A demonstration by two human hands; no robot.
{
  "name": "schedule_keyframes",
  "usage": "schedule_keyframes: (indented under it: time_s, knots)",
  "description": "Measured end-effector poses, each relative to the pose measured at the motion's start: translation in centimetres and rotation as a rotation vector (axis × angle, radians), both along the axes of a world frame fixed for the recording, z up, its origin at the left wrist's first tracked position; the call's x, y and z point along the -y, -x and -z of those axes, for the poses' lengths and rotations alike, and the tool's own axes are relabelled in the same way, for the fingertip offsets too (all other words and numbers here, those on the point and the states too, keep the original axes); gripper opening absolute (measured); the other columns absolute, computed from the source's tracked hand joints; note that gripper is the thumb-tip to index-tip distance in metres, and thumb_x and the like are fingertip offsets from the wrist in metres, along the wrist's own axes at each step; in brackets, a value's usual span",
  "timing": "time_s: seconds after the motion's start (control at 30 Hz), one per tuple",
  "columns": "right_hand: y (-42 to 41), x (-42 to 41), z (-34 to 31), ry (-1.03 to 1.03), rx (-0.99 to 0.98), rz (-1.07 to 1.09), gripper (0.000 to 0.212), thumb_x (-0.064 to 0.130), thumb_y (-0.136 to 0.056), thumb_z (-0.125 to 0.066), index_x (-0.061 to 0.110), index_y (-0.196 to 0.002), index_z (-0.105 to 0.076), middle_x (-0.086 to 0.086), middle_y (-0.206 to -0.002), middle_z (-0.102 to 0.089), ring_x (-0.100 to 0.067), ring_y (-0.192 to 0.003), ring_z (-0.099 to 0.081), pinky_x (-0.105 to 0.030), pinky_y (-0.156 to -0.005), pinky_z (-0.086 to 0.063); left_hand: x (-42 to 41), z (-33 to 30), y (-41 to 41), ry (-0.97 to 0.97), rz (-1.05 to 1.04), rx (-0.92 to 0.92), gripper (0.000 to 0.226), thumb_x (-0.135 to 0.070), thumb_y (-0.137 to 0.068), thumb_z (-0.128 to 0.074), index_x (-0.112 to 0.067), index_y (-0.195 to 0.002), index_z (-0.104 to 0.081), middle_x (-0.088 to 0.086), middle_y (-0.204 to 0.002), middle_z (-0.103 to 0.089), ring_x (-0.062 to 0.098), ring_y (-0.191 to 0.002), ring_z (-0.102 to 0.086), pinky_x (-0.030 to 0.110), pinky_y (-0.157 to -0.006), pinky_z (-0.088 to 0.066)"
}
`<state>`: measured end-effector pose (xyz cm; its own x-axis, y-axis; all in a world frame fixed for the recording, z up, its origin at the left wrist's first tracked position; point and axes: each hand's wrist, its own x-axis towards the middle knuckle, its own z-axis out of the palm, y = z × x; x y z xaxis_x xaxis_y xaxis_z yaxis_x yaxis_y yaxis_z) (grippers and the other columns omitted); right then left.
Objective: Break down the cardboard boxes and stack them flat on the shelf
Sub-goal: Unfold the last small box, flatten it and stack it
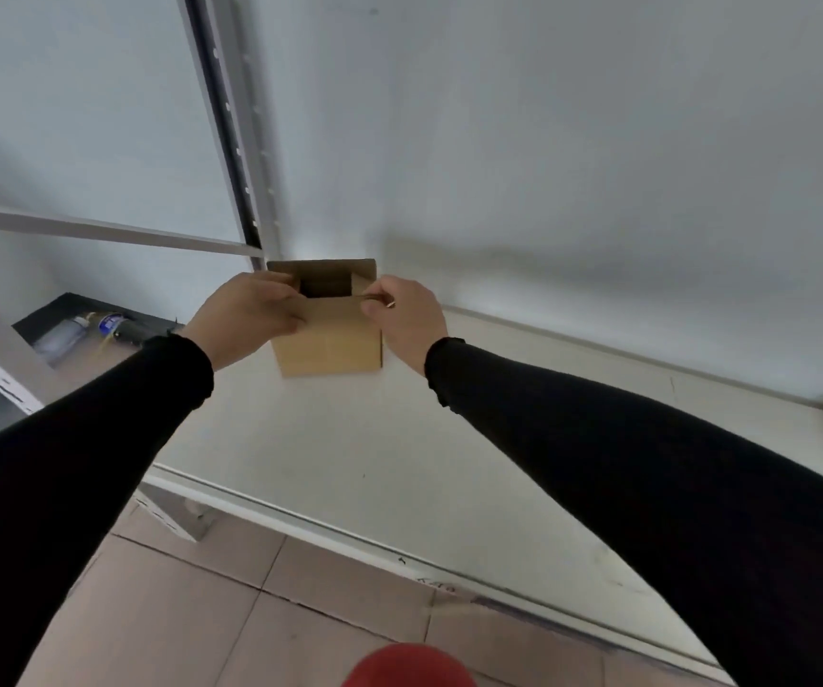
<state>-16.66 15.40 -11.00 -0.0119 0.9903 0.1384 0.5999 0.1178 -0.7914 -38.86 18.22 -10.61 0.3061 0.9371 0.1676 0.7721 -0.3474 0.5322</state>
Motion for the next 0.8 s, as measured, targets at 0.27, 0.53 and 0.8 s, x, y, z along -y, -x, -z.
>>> schedule_keyframes:
  time_s: [0.27,0.53,0.8]
  knots:
    - [-16.3,13.2,-2.7,-0.032,-0.125,0.197,0.026,0.023,-0.096,-0.064,0.027,-0.121,-0.066,0.010,-0.108,-0.063,-0.015,-0.095,-0.062,-0.038,-0.090,-0.055,11.2,-0.1,-14.5,0.315,0.152,0.513,0.021,-0.027,-0.089,-0.075,-0.025,-0.109,-0.077,-0.015,-0.112,-0.073,0.000,-0.101,-0.066,0.023,-0.094,-0.048]
    - [-28.3,27.6,-3.6,0.343,-0.503,0.330,0.087,0.062,-0.081,-0.071,0.034,-0.154,-0.033,0.010,-0.150,-0.045,-0.018,-0.136,-0.046,-0.042,-0.113,-0.036,20.7,-1.5,-25.1,0.776,0.093,0.976,0.028,-0.028,-0.096,-0.067,-0.012,-0.118,-0.070,-0.002,-0.109,-0.073,0.015,-0.103,-0.068,0.039,-0.102,-0.053]
    - [-31.2,33.5,-0.9,0.273,-0.700,0.252,0.094,0.034,-0.080,-0.086,0.026,-0.155,-0.030,0.002,-0.139,-0.059,-0.017,-0.120,-0.065,-0.046,-0.106,-0.050,26.6,0.9,-27.7,0.924,0.323,0.774,0.031,-0.006,-0.096,-0.061,-0.009,-0.126,-0.067,0.003,-0.126,-0.070,0.017,-0.116,-0.064,0.036,-0.110,-0.043]
